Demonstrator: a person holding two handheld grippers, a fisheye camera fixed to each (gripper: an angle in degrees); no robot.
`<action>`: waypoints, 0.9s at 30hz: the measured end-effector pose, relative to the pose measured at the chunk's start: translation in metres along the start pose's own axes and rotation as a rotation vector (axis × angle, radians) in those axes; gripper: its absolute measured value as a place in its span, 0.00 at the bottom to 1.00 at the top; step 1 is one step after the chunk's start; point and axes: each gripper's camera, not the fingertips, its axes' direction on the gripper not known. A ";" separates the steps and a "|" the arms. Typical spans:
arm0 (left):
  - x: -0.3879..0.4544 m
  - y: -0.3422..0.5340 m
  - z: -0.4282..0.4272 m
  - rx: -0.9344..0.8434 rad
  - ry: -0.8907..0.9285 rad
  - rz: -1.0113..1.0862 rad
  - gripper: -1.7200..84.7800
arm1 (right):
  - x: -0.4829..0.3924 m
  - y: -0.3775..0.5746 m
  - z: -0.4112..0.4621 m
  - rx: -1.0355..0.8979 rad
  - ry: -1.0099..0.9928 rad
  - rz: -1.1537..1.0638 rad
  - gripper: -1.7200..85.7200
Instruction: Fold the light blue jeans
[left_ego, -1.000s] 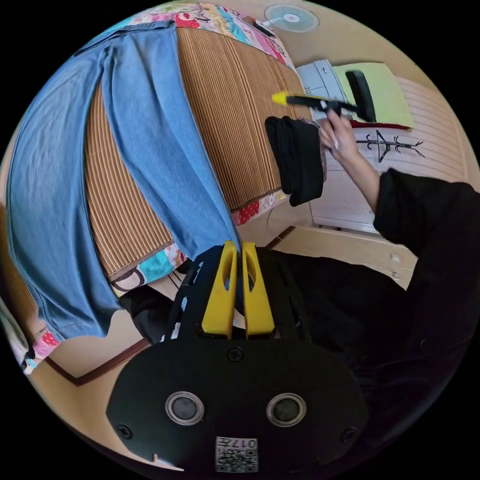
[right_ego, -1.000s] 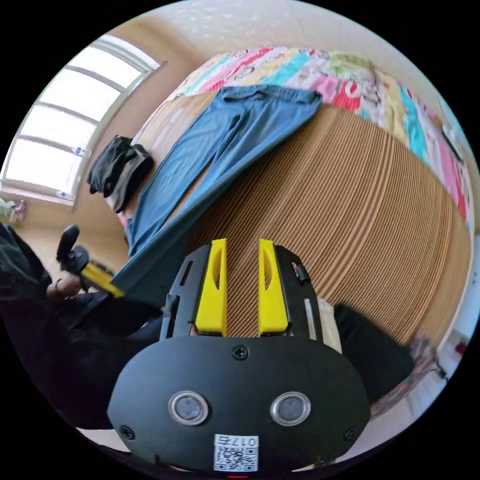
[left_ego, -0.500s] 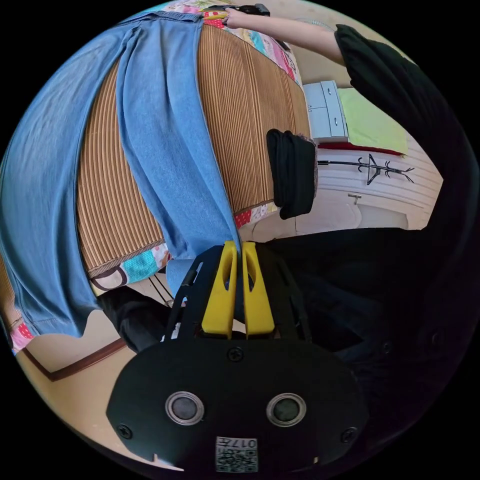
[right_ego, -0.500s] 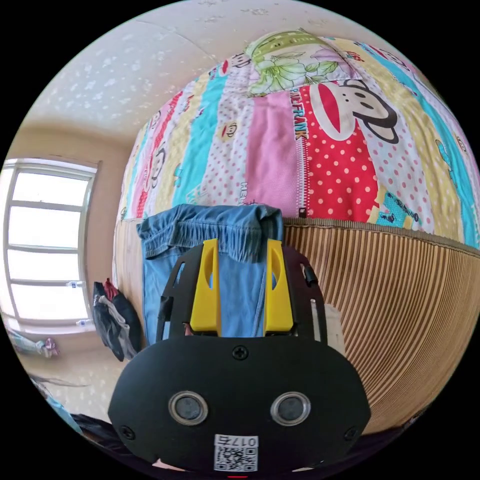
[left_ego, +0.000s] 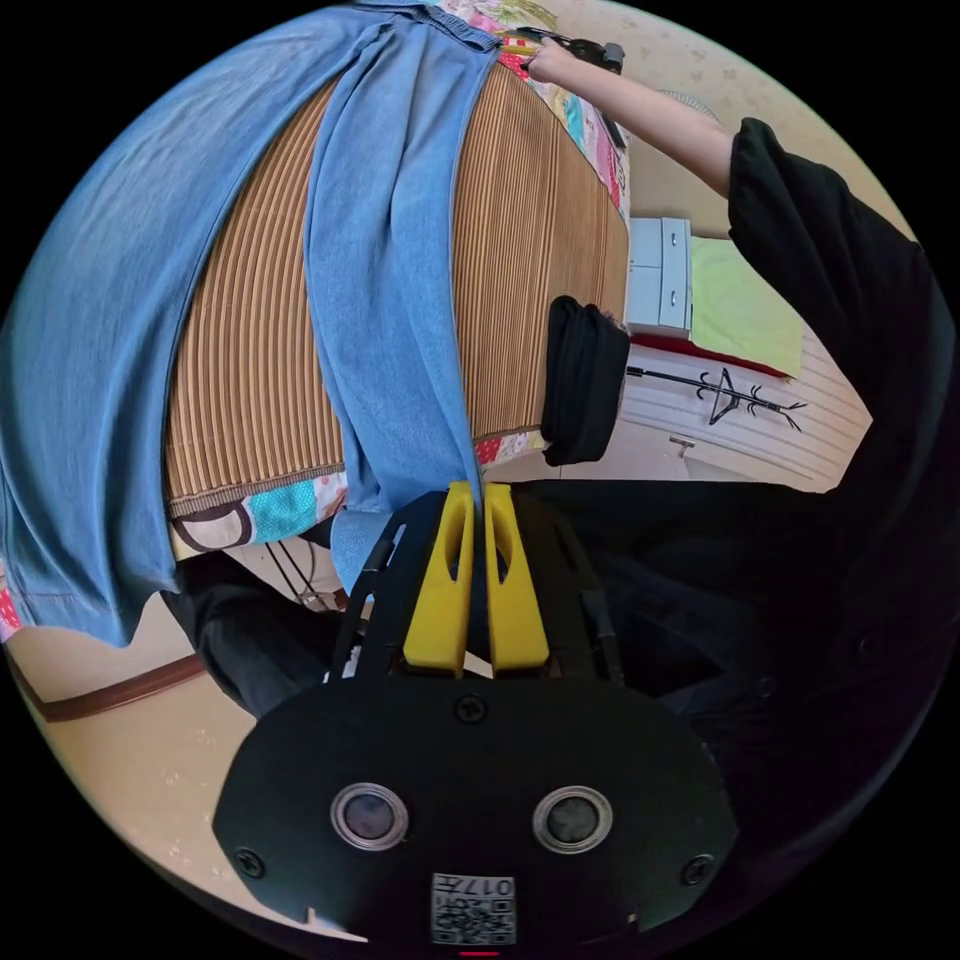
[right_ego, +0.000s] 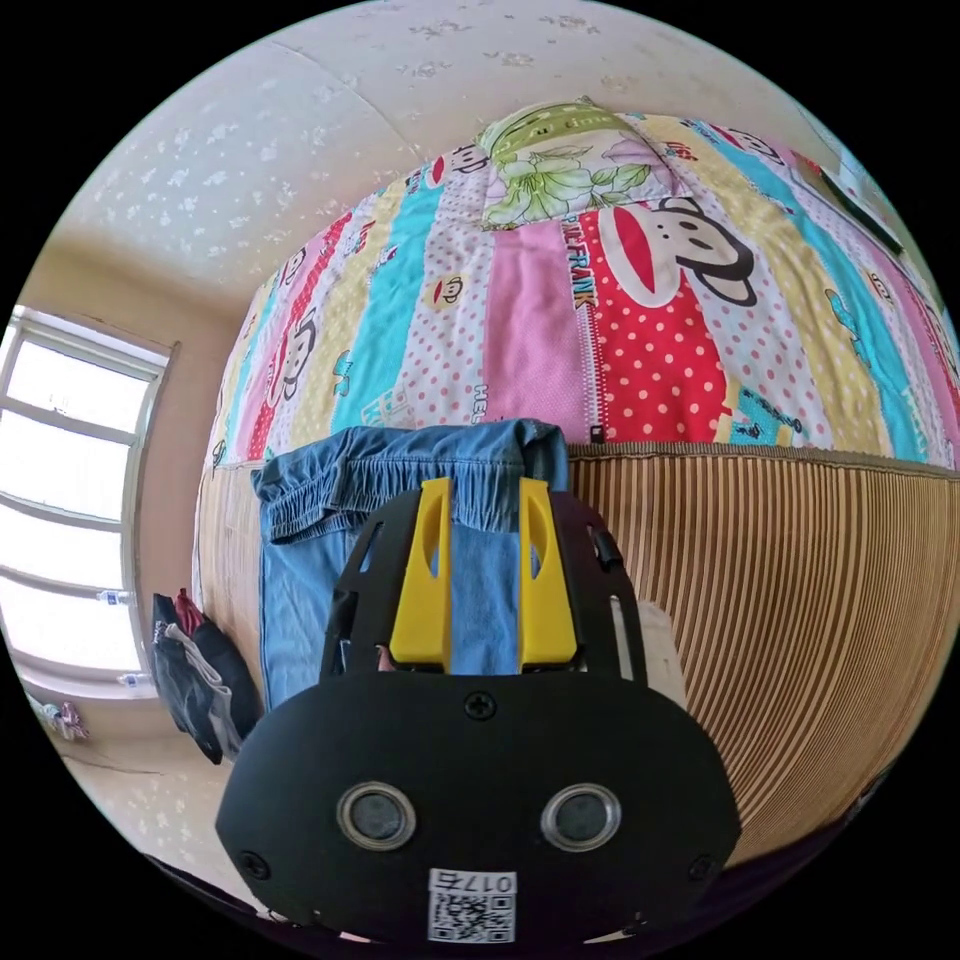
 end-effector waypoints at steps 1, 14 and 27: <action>0.002 0.000 0.001 -0.002 0.007 0.001 0.01 | 0.000 -0.001 0.007 -0.020 -0.016 -0.010 0.14; 0.031 0.010 0.001 0.003 0.027 -0.005 0.01 | 0.015 -0.004 0.048 -0.072 -0.009 0.040 0.16; 0.070 0.027 -0.008 0.017 0.053 -0.018 0.01 | 0.024 -0.010 0.053 -0.024 -0.010 0.034 0.14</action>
